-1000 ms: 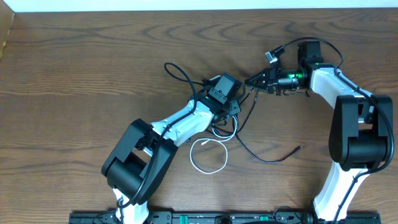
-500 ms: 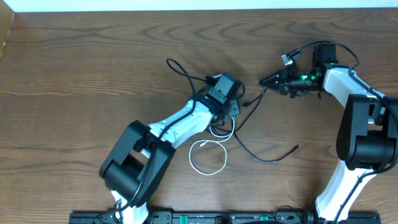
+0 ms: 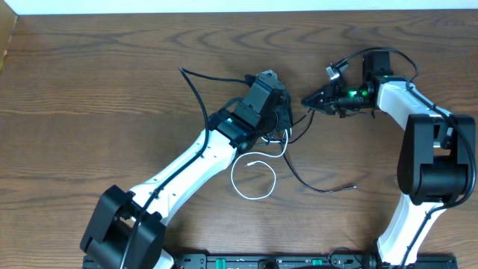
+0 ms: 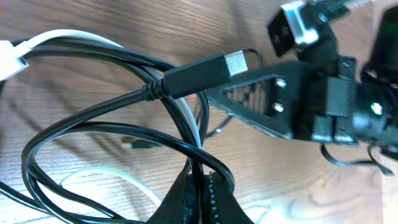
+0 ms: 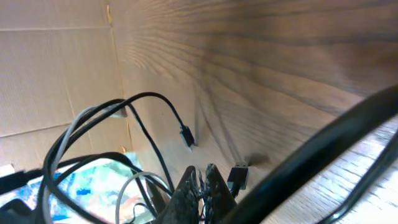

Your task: Untangle cables

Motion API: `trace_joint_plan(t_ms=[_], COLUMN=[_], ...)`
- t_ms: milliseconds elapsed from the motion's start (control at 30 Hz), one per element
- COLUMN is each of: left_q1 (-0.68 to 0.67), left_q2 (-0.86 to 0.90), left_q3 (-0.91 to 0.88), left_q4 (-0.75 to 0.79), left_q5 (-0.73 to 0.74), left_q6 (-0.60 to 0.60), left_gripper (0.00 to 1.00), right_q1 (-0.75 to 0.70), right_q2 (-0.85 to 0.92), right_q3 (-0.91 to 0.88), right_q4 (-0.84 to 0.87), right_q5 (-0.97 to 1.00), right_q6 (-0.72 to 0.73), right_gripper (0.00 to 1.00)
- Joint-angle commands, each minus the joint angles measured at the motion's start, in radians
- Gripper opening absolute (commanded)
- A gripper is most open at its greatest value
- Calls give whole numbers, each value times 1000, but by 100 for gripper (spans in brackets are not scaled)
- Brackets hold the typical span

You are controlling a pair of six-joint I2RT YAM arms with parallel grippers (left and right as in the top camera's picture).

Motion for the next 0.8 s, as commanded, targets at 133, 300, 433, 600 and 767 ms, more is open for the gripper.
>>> trace_joint_plan(t_ms=[133,300,433,600,767], left_q1=[3,3,3,3,19], left_q2=[-19,-19,-18,-18,-18], left_q3=[0,0,0,0,0], left_q4=[-8,-16,-19,-27,-58], left_q5=[82,80,80,29,-73], left_q6=[231,287,286,263,106], left_gripper=[7,8,7,8,7], right_q1=[12,10,10,10,11], right_q2=[-25,-25,-25,-25,-25], right_q3=[0,0,0,0,0], right_q4=[6,5,1,-11,-31], right_q5=[-7,-2,-3,1,-34], right_q6=[-1,-1,-1,-5,-142], right_gripper=[4,42,71,99,91])
